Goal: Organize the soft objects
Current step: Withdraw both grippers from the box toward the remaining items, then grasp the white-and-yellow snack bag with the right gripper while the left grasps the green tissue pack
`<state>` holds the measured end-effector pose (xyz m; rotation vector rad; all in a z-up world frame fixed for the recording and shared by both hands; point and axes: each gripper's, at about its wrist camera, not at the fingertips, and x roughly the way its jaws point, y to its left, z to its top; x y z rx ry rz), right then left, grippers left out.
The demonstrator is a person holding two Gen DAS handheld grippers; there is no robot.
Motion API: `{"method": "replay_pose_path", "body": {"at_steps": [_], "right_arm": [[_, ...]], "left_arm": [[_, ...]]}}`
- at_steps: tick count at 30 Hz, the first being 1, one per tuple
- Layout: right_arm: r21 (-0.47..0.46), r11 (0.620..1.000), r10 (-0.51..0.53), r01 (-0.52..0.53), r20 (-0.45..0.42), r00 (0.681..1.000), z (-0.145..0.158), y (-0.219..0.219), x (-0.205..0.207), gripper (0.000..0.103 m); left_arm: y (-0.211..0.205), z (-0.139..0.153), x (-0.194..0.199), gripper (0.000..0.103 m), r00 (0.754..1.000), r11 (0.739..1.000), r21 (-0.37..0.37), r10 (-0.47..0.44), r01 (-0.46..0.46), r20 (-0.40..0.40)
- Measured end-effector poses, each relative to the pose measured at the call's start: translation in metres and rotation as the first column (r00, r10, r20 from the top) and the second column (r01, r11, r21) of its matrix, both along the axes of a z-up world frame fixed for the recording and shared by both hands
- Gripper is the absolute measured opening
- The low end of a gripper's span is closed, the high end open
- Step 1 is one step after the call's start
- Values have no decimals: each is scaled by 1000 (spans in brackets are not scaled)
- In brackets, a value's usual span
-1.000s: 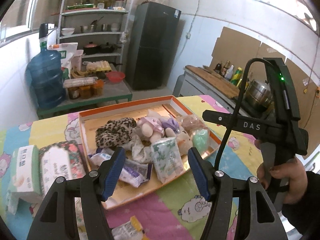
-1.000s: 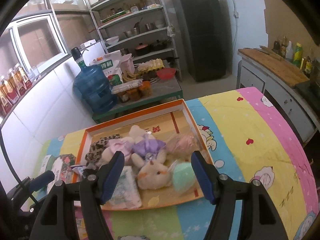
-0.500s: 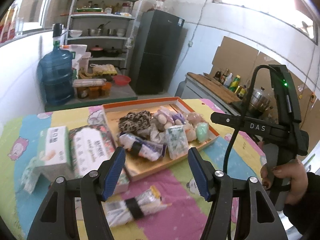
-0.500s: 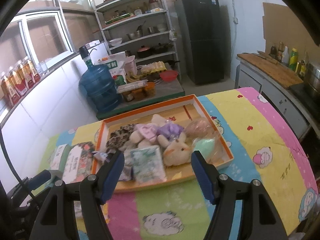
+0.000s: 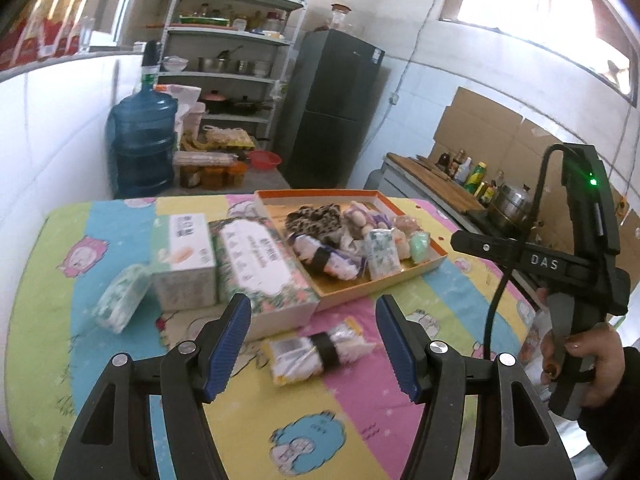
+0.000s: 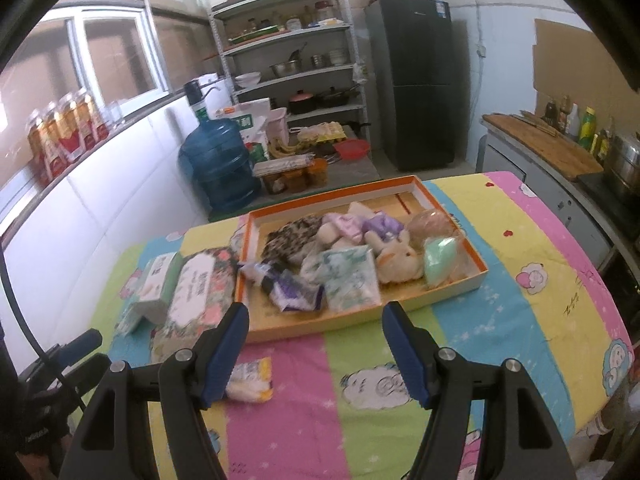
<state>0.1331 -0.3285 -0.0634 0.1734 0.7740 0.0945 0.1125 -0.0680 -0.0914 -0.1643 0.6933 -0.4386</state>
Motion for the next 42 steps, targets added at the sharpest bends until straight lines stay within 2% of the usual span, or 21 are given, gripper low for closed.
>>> {"method": "replay_pose_path", "body": {"at_steps": [6,7,9,11,13,15,18,20,22,23,24,30,33,36,39,42], "right_arm": [[0,988,155,-155,-15,988,-9,30,-10,69],[-3,982,189,-189,-17,982,-11,36,-11,69],[1,950,313,-313,-26,949,-18,51,-10,69],[-22,902,429,-431,-43,902,-29,68,-12,69],[-88,849,517,-521,-58,854,-35,83,-13,69],[-181,767,610,-616,-93,787,-44,102,-14,69],[-251,651,708,-717,-141,692,-54,119,-11,69],[-272,585,751,-764,-175,637,-60,126,-3,69],[-284,535,777,-795,-203,596,-65,131,3,69],[-286,492,798,-822,-229,558,-70,135,8,69],[-286,467,808,-837,-246,535,-73,137,12,69],[-268,294,853,-917,-359,378,-96,147,36,69],[-251,232,863,-940,-394,318,-105,150,43,69],[-241,179,865,-954,-424,270,-114,154,47,69],[-233,137,860,-963,-455,233,-122,156,46,67],[-231,109,849,-967,-484,211,-131,159,43,58]], "left_arm": [[32,-7,-12,66,998,998,-10,67,-67,-13],[36,-7,-11,66,997,997,-10,75,-75,-14],[44,-8,-13,66,995,995,-7,100,-100,-12],[52,-9,-13,66,992,992,-2,127,-127,-12],[59,-12,-14,66,988,988,2,154,-154,-15],[67,-14,-13,66,982,982,3,189,-189,-21],[76,-17,-12,66,972,972,3,235,-235,-28],[82,-19,-11,66,961,962,4,274,-274,-35],[87,-22,-11,66,949,950,8,313,-313,-46],[89,-24,-11,66,944,945,11,327,-327,-52],[92,-26,-11,66,937,939,16,344,-344,-57],[108,-39,-13,66,883,888,26,459,-459,-97],[112,-46,-15,66,857,864,29,503,-503,-114],[113,-51,-16,66,846,854,34,520,-520,-122],[110,-53,-16,66,847,856,41,517,-516,-124],[107,-54,-12,66,863,872,46,488,-486,-127]]}}
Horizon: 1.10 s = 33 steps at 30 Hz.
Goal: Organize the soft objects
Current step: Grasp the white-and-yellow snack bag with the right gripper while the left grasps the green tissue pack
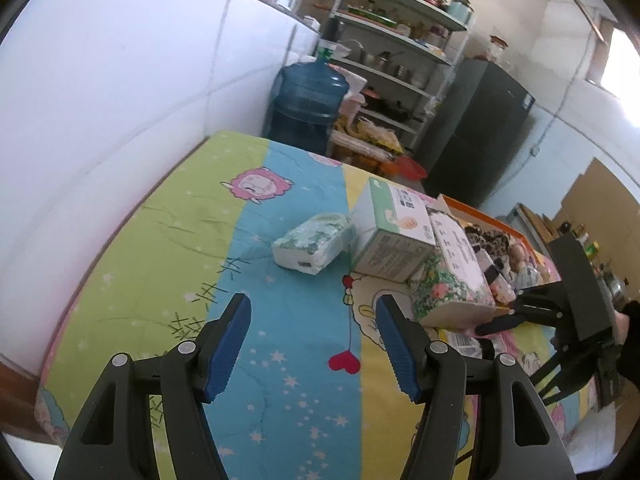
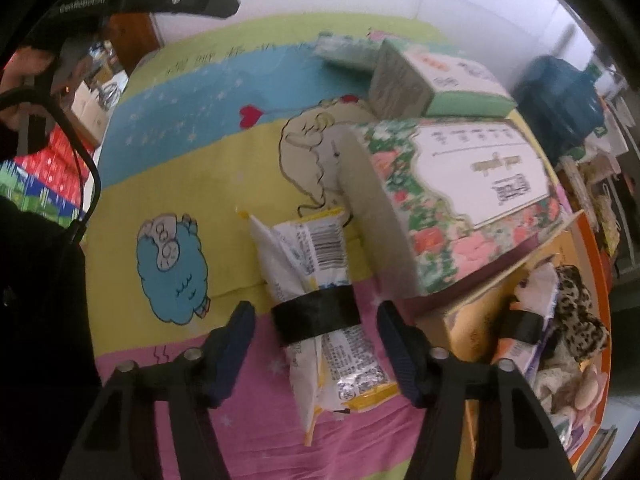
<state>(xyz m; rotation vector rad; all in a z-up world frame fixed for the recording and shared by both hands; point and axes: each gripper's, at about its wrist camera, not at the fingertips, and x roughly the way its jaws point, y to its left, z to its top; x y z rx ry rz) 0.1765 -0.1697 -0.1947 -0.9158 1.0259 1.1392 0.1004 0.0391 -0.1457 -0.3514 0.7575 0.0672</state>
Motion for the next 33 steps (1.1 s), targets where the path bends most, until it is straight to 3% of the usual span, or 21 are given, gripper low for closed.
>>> {"method": "replay_pose_path", "body": {"at_steps": [2,4,10,12,17,22,24,30,33], "right_arm": [[-16,1000,-3,4,7,1000,-5,1,-1,57],[-1,1000,-25,25,8,1000,-5,1,-2,48],[38,991,-125,126,-45,991,-2,-8,-11,47],[55,984,-167,170,-56,984,0,-10,-19,47],[129,940,-302,317,-120,946,9,-10,-36,47],[203,879,-406,431,-156,901,26,-10,-53,46],[228,853,-439,469,-171,882,33,-10,-58,44],[262,794,-515,549,-190,836,47,-7,-65,43],[254,784,-534,566,-188,824,45,-6,-65,43]], "left_arm": [[-3,0,3,66,999,999,10,-32,32,0],[-4,1,7,66,998,997,22,-69,69,6],[0,6,21,68,983,981,81,-181,178,30],[2,7,29,74,971,968,105,-234,228,43],[12,0,60,75,915,911,136,-400,390,50],[24,-23,100,75,847,845,80,-531,529,0],[26,-34,115,75,831,829,63,-555,556,-31],[34,-50,141,75,830,831,7,-556,556,-37],[31,-58,148,75,821,823,0,-568,569,-59]]}}
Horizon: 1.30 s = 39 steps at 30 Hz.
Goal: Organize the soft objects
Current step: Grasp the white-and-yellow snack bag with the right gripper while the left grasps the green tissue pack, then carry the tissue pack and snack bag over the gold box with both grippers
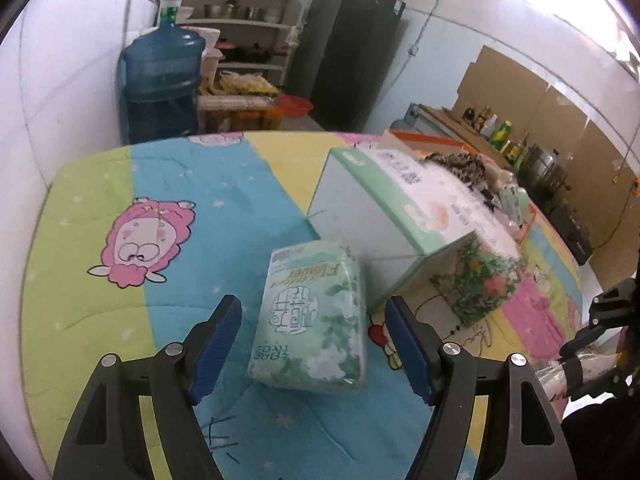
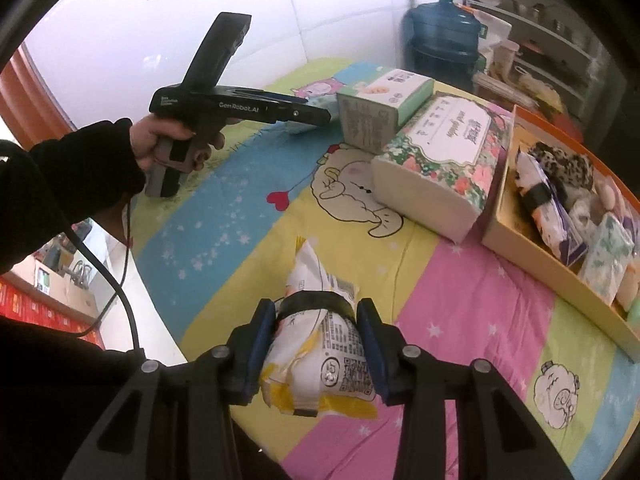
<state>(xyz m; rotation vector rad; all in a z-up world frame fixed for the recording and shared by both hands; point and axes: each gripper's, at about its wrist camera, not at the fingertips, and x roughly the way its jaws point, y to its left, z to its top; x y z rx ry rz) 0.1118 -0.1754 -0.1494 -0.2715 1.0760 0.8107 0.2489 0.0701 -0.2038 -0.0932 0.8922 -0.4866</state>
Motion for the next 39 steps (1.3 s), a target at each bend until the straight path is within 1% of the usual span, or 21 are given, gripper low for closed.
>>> {"method": "replay_pose_path", "body": {"at_steps": [2,6,8,9,10,11,13,17,23,26,31,34,39], "right_arm": [[-7,1000,-7,7,1,1000,-4,6,-4,43],[-22,1000,4,-4,-2,1000,-7,11,-8,43],[-44,999,20,-20,-13,1000,-14,15,-10,43],[-65,998,27,-28,-17,999,-18,18,-12,43],[-78,996,31,-33,-16,999,-22,19,-12,43],[-83,996,38,-40,-19,999,-24,22,-14,43],[-86,995,48,-49,-22,999,-27,27,-16,43],[-110,992,56,-58,-18,998,-31,34,-14,43],[-95,995,28,-32,-47,998,-35,32,-8,43],[-81,997,-24,19,-62,998,-36,29,-6,43],[-39,993,-111,108,-84,990,-33,20,-5,42],[-29,989,-146,144,-78,986,-30,16,-7,42],[-18,983,-183,182,-52,982,-21,14,-14,42]], "left_arm": [[-2,-9,6,75,999,1000,10,-9,10,-38],[1,-10,9,75,999,1000,-28,10,-12,-50],[4,-12,9,73,998,999,-40,22,-25,-53],[4,-12,9,65,998,999,-35,26,-28,-51],[4,-12,9,53,998,999,-27,30,-31,-46],[5,-12,8,48,998,999,-31,30,-32,-46],[6,-12,5,45,998,998,-38,41,-42,-41],[5,-11,-6,44,999,998,-20,51,-51,-19],[11,-8,-26,43,995,994,-38,98,-98,-9],[13,-2,-40,43,992,992,-30,125,-125,9],[11,17,-66,43,984,986,-15,165,-165,59],[6,28,-80,43,982,985,5,169,-170,87],[1,44,-95,43,981,985,-9,173,-173,93]]}}
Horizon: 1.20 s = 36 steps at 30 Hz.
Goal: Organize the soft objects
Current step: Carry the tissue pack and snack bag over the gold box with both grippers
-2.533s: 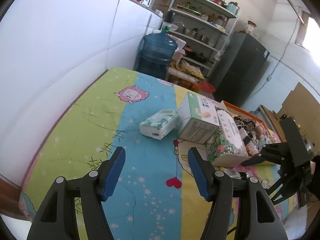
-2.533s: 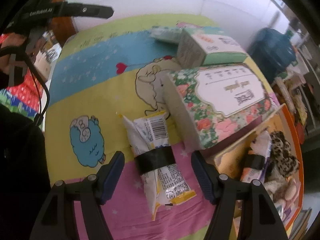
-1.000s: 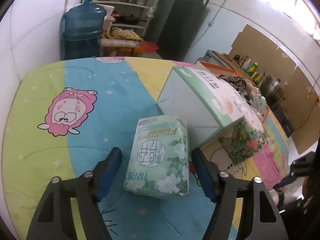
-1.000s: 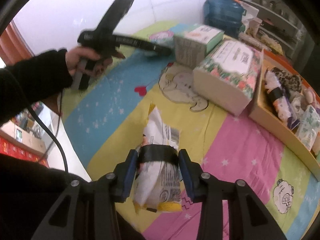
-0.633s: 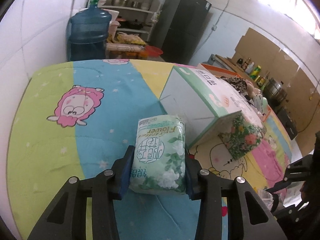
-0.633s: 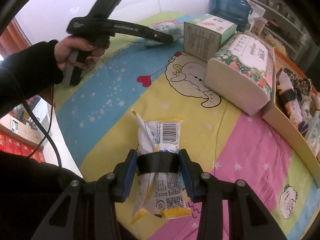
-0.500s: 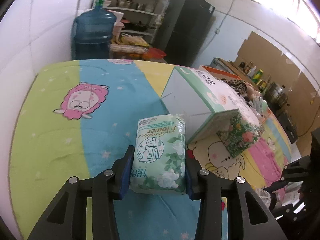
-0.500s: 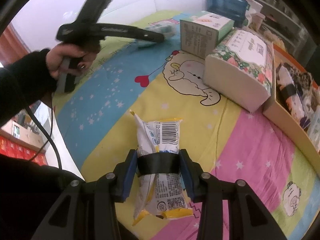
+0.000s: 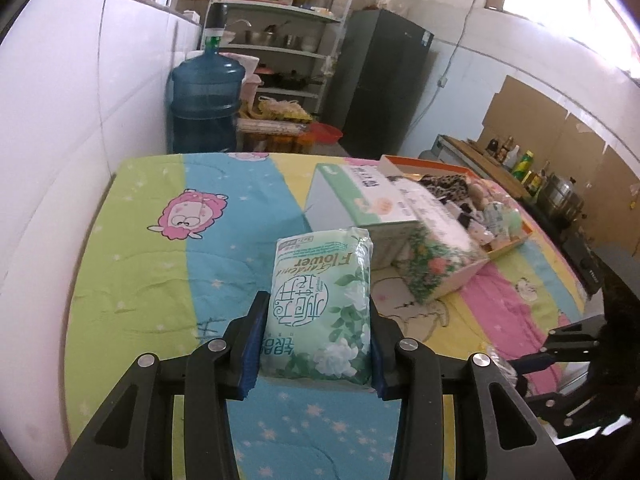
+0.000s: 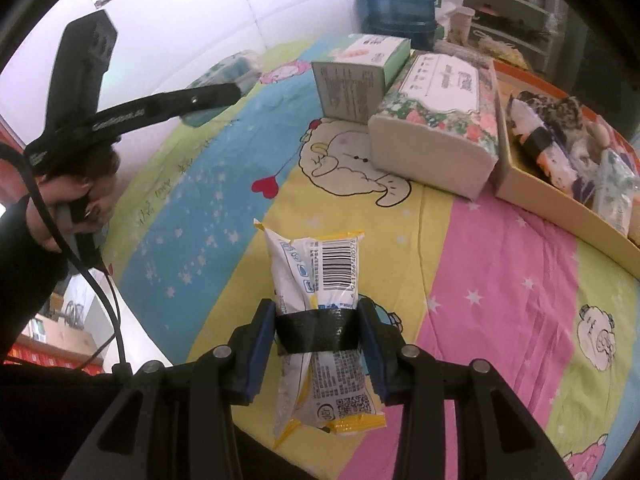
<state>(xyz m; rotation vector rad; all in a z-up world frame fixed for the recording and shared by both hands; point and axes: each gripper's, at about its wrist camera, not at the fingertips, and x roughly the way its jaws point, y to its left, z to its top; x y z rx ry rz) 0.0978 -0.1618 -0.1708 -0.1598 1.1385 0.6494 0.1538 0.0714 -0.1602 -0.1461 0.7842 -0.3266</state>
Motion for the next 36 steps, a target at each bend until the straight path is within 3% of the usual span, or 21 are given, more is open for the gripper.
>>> {"method": "replay_pose_path", "body": {"at_steps": [17,36], "right_arm": [[52,986,-164,159,102,981,36,-9,-29,42],[110,926,-377,361,257,890,102,-83,-43,42]], "left_arm": [[-12,45,-50,43,999,1000,3,-20,20,47],[-76,81,-63,43,985,989,-33,-139,143,105]]}}
